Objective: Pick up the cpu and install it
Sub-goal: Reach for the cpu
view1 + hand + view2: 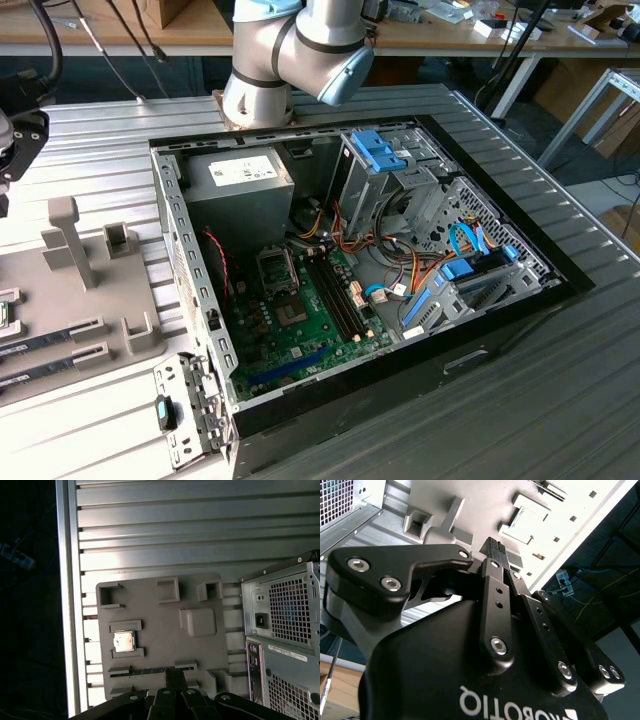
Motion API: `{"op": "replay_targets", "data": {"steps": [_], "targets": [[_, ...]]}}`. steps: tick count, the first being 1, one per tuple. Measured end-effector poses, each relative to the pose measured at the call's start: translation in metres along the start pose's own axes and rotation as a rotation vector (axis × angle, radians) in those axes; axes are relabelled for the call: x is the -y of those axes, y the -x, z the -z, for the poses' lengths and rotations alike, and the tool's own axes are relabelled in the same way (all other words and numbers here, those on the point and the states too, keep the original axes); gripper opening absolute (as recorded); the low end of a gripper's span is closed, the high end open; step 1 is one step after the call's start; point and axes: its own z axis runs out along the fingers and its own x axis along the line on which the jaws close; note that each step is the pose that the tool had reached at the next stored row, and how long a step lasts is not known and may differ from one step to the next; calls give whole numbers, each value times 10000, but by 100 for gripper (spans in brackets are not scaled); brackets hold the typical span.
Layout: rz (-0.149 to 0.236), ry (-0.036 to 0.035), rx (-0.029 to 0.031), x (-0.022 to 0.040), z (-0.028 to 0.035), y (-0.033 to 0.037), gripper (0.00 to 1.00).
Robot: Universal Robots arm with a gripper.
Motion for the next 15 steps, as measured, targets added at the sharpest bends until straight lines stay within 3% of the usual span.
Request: {"op": "replay_targets", "data": {"steps": [15], "targets": [[0,0,0,8,-48,-77,11]]}}
